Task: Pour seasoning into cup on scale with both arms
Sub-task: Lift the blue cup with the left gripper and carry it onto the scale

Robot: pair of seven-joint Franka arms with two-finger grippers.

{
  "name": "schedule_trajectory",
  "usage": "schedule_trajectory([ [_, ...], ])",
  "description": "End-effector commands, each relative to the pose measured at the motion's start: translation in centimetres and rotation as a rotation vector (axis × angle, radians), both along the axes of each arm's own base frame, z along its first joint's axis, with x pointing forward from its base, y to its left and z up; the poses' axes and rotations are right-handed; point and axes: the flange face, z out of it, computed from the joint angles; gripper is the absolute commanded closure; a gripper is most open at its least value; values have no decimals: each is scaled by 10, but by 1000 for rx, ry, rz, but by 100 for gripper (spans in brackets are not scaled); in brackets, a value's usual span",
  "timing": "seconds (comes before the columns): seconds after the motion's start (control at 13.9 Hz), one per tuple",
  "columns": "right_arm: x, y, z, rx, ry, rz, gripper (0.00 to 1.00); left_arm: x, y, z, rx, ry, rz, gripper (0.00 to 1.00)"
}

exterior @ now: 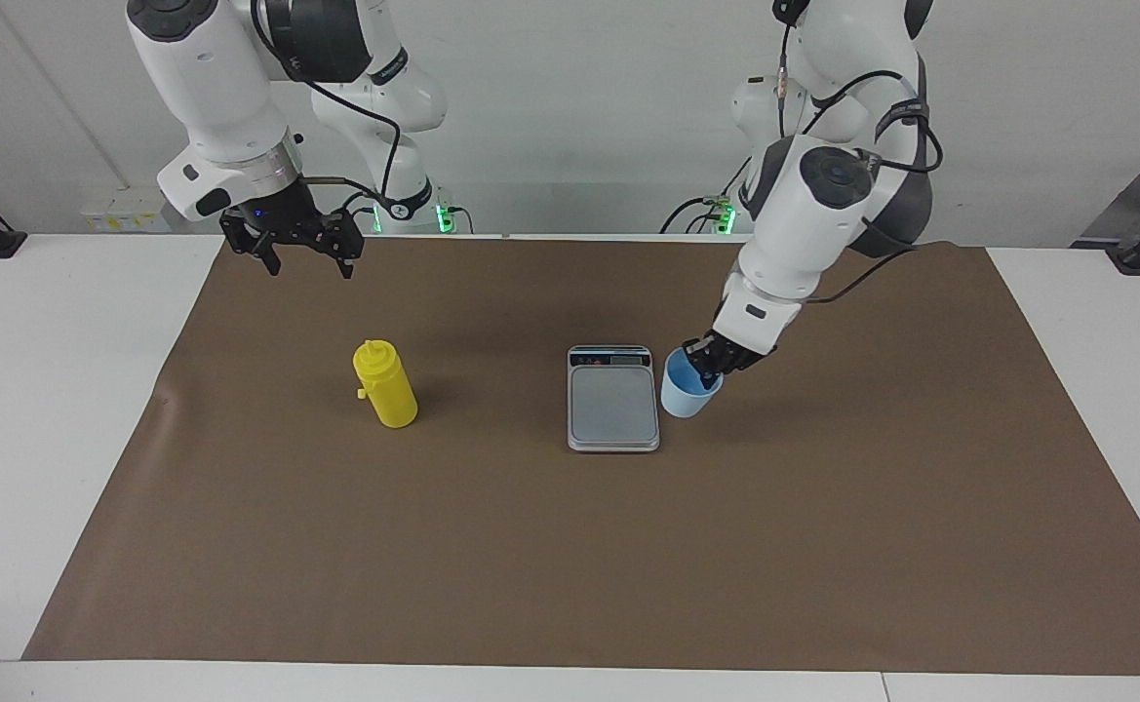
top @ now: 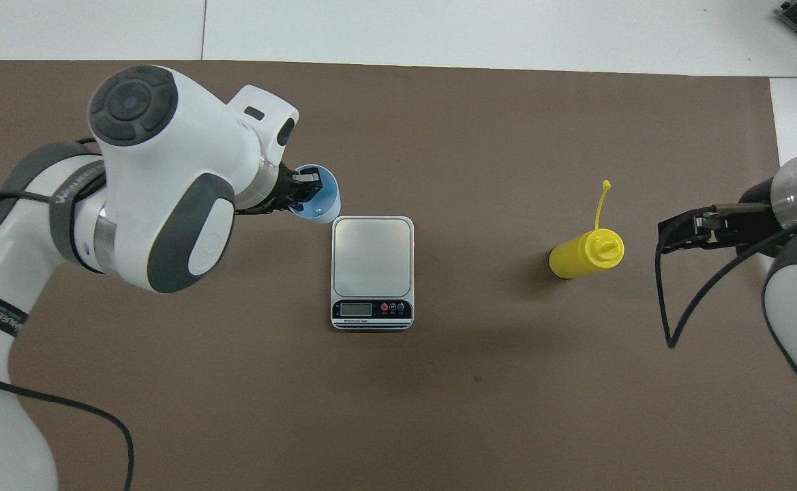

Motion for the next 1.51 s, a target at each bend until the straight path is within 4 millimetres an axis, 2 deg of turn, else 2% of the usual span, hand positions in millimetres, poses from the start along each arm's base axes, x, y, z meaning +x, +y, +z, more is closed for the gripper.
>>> schedule_trajectory([
  [0.0,-5,-1,1,0,7,17,0,-2,-26,-14,9,-13,3,100],
  [0.22,-5,-2,1,0,7,16,0,-14,-54,-47,45,-12,-7,100],
  [0.43,-5,-2,1,0,7,16,0,-20,-59,-67,49,-15,-8,100],
  [0.72,-5,-1,1,0,7,17,0,-44,-72,-99,75,2,-34,100],
  [1.44,-5,-2,1,0,7,16,0,-49,-71,-106,71,-6,-20,100],
])
